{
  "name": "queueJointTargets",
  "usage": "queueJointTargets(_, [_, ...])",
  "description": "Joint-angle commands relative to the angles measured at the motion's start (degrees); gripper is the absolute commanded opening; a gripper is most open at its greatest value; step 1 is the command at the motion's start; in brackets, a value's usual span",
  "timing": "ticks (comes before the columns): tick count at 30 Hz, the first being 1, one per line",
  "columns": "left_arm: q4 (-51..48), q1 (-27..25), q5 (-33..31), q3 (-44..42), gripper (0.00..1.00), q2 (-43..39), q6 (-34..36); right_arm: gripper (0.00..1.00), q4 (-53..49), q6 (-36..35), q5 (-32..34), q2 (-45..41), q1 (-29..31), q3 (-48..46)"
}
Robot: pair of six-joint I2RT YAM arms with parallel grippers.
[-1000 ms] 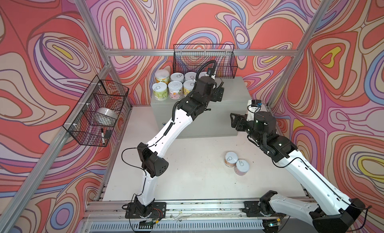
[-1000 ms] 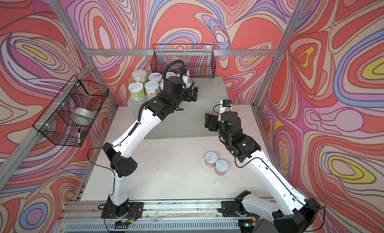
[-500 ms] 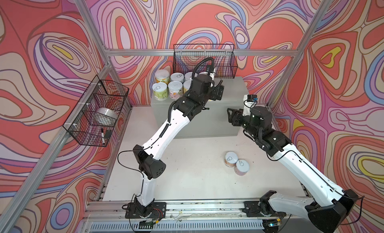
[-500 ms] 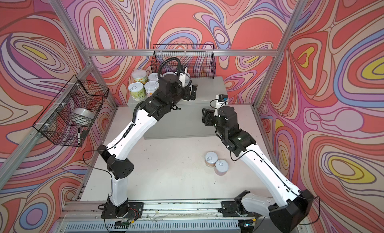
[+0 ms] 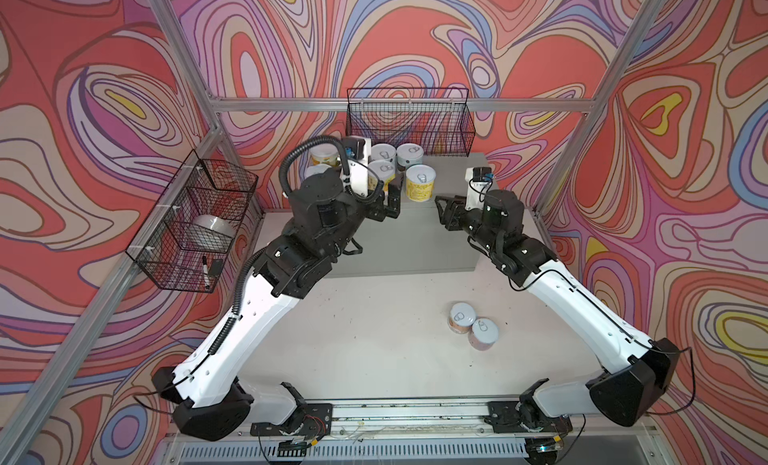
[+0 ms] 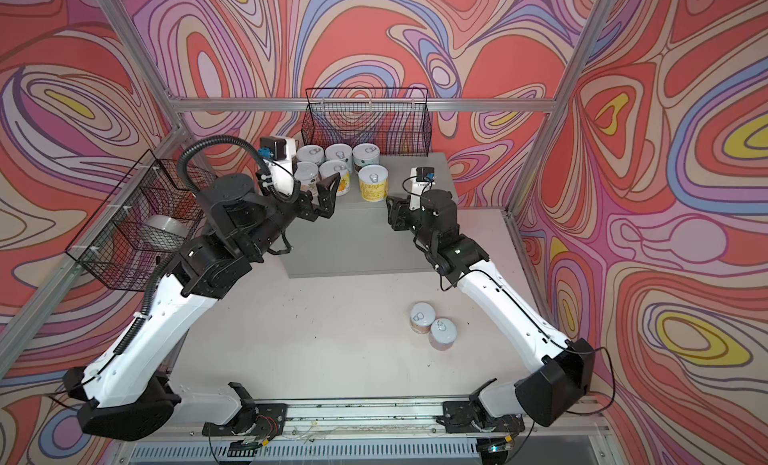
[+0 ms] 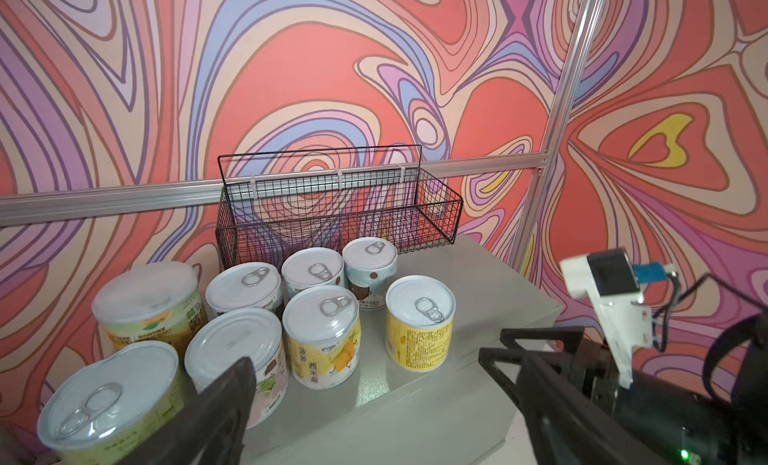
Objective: Place and organize the canned foods onto the counter
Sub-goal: 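Push the yellow can into the row with the right gripper while the left withdraws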
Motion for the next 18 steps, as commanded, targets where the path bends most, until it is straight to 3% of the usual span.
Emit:
queueJointTargets(1, [4.76,-0.10,1.17,-7.94,1.00,-3.41,-1.98,0.60,1.49,-0.18,-2.33,2.32,-0.23,2.64])
queueJointTargets(5, [-5.02,-0.06,6.36,-8.61,1.00,-4.84,-2.61,0.60,2.41,0.44,-3.41,4.74,-0.22,4.38])
queueJointTargets(18, [-5.61,-0.10,6.46,-32.85,1.00,-16.24,-8.49,0.61,3.82,0.98,-5.17,11.88,-0.23,10.39])
